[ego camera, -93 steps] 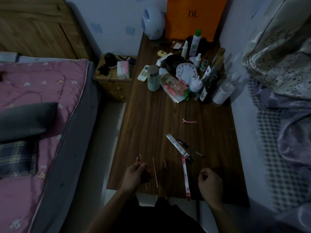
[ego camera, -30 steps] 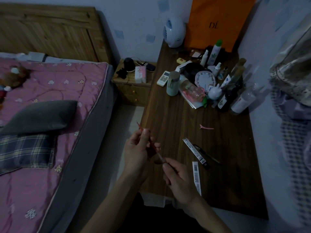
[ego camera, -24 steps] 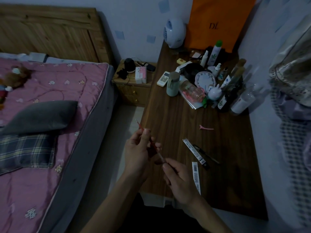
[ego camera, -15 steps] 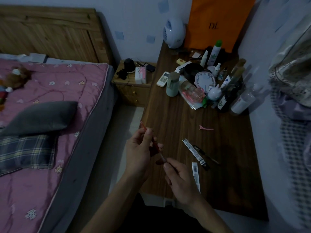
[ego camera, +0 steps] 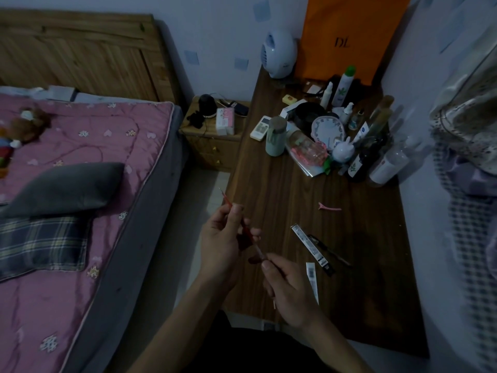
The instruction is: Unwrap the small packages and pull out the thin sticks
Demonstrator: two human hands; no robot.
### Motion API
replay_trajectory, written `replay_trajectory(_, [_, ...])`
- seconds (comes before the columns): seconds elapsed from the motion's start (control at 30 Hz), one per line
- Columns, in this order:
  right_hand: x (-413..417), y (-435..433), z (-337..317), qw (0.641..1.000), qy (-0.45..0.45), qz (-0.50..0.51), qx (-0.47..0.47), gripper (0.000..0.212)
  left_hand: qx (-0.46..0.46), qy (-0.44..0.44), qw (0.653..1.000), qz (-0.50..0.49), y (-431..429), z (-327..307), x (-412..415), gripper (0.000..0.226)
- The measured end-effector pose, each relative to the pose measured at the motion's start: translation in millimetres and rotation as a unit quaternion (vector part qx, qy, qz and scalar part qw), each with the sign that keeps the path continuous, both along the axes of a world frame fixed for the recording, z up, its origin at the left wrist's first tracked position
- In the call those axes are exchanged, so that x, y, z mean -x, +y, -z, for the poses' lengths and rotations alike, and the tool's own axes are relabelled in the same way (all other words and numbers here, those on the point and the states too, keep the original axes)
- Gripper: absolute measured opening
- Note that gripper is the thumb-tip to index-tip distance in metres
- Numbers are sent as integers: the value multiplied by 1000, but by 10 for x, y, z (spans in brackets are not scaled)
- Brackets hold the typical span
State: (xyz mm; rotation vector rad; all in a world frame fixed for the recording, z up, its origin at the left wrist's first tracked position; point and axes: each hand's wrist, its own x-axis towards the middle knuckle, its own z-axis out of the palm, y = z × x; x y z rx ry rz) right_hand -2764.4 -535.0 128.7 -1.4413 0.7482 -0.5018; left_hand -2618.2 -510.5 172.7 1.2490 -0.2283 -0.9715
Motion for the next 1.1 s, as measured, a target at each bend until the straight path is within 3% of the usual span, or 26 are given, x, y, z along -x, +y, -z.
replay_trajectory(0.83, [51,-55,-294,999,53,-5,1,45,10,-45,999,5,-66,-57,61,21])
replay_trajectory(1.1, [110,-49,-336,994,25,-9,-108,34,15,-23,999,19,-61,-134,80,18])
